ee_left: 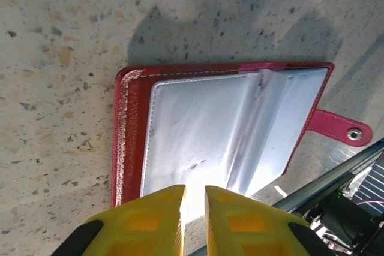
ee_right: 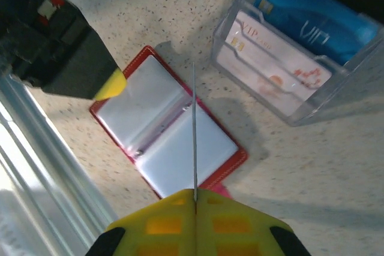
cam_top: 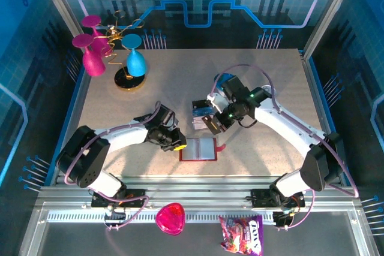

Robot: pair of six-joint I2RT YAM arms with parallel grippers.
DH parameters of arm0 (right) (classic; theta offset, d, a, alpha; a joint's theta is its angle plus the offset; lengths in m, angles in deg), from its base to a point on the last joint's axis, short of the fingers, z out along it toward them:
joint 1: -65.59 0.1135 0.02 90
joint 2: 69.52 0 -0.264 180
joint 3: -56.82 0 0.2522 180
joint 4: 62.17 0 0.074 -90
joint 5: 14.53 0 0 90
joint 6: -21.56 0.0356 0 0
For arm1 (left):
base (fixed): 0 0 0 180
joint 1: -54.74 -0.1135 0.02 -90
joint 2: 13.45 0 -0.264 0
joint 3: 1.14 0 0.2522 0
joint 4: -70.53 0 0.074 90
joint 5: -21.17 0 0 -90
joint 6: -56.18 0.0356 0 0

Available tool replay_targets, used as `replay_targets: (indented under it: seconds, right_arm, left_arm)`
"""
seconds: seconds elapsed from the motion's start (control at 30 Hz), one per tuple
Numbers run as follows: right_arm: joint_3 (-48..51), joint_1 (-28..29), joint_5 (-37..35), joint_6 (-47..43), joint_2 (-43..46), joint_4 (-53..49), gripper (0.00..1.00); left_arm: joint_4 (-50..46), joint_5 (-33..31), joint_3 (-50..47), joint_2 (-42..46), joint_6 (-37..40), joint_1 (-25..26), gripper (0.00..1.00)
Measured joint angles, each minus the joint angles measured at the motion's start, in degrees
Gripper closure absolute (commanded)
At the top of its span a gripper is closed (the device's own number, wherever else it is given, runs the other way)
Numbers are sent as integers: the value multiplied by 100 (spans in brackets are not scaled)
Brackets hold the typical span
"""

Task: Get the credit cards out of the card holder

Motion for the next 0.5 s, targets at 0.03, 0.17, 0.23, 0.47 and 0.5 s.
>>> replay_targets:
  seconds: [0.03,0.17,0.23,0.47,0.5]
  right_arm:
    - [-116,0,-79,-240,-11,-96,100]
    - [-723,9,-354,-1366,-186,-448,100]
    - [-940,39,-481,-1932,-295,-586,100]
    - [-1727,151,-848,-3394,-929,-1134,100]
    - [-1897,151,-887,-3565,-1060,-1200,100]
  left_arm:
    - [-2,-13,-2,35,0,-13,84]
    - [0,-59,-24,225,0,-70,84]
    - [-7,-66,-70,330,0,-107,84]
    - [-144,-142,-271,697,2,-278,84]
    - [-157,-162,-310,756,2,-299,84]
